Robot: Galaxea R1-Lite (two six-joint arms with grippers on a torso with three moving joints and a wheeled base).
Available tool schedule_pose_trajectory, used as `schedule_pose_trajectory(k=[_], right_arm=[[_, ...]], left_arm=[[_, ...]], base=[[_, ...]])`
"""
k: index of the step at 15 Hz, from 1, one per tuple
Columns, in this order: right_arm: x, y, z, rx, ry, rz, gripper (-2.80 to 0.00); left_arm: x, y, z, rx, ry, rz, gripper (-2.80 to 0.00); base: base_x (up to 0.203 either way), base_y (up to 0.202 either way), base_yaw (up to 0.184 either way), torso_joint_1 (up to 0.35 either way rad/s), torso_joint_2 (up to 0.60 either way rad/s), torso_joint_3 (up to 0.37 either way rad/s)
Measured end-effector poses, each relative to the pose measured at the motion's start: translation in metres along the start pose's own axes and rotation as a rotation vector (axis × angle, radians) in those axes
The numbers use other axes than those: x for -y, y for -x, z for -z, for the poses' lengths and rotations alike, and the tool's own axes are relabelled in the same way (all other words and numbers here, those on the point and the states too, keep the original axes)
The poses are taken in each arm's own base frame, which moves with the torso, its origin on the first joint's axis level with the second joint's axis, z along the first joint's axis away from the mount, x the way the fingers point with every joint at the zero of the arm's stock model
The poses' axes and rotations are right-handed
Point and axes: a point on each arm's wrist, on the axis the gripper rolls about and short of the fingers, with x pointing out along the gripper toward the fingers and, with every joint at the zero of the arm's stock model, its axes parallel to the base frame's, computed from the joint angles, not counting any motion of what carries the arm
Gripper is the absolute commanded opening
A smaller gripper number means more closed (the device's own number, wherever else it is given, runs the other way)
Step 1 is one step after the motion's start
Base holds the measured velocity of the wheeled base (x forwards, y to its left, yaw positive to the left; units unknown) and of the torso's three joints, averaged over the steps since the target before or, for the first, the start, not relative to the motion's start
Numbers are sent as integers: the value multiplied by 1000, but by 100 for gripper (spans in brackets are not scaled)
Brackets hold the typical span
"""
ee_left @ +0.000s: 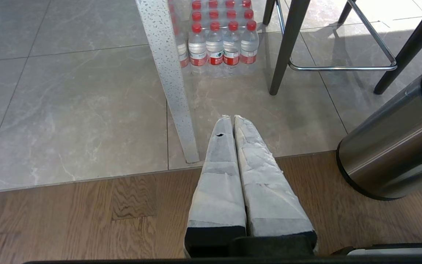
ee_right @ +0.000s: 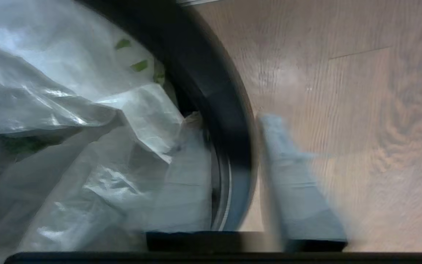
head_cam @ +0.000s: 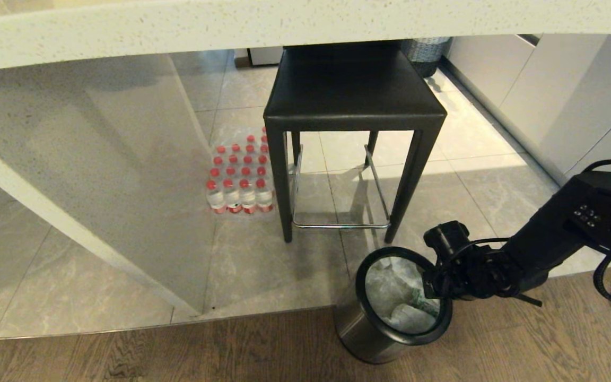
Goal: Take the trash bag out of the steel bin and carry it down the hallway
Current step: Place the outer trash can on the ground
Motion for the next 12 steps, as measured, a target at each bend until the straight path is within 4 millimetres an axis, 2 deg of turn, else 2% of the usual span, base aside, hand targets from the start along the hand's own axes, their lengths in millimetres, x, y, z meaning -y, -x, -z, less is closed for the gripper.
schedule_pose_trajectory(k=[2, 4, 8, 12], right_arm=[[2, 7, -5, 18, -8, 1, -280], [4, 23, -13, 52, -15, -12, -280], [6, 67, -26, 124, -17, -50, -280], [18, 115, -27, 154, -18, -79, -280]], left_arm=[[0, 0, 0, 1, 0, 0, -280], [0, 0, 0, 0, 0, 0, -280], [0, 0, 0, 1, 0, 0, -280], [0, 0, 0, 0, -1, 0, -280]], base=[[0, 0, 0, 0, 0, 0], [0, 0, 0, 0, 0, 0], [0, 0, 0, 0, 0, 0], [0, 0, 0, 0, 0, 0]])
